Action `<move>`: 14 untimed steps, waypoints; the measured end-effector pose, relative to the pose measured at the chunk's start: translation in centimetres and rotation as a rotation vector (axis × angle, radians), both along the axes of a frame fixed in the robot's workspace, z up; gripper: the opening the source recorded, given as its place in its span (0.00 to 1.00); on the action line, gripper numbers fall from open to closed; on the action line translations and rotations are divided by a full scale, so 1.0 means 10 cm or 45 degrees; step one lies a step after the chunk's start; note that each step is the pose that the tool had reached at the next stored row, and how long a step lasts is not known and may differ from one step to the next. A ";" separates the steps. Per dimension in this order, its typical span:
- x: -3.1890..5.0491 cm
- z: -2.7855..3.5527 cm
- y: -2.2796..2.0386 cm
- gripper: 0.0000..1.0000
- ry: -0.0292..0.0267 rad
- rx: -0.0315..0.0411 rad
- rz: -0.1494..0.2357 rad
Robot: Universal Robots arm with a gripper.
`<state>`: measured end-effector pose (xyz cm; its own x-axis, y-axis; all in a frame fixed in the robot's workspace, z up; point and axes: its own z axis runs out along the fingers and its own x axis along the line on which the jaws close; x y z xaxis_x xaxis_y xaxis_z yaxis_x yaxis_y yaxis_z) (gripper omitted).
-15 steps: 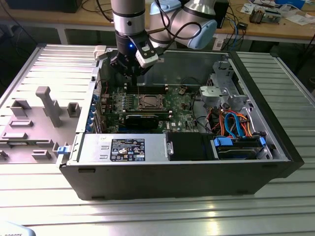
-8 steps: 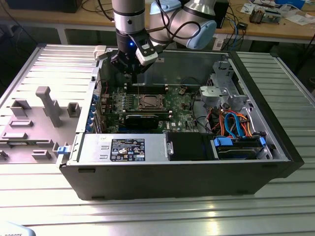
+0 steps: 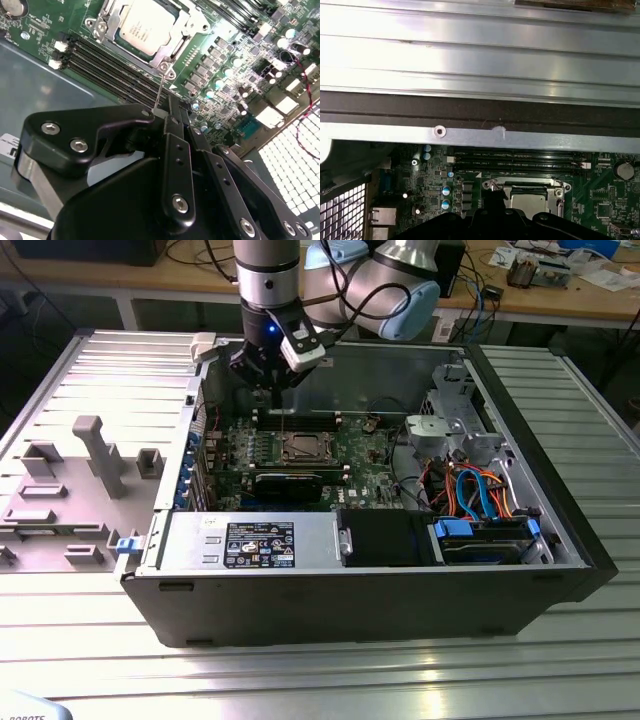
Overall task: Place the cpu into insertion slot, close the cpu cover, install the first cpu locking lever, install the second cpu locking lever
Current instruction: 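Install the first cpu locking lever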
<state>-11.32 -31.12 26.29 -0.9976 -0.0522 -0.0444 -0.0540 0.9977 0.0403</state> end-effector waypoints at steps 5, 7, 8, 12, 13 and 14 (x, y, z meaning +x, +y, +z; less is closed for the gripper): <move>0.038 -0.015 0.016 0.11 0.0011 0.0000 0.000; 0.055 -0.023 0.023 0.11 0.0013 0.0000 0.000; 0.066 -0.027 0.027 0.11 0.0014 0.0000 0.000; 0.124 -0.062 0.032 0.11 0.0017 0.0001 0.000; 0.134 -0.076 0.032 0.11 0.0019 0.0007 0.000; 0.159 -0.099 0.032 0.11 0.0018 0.0038 -0.003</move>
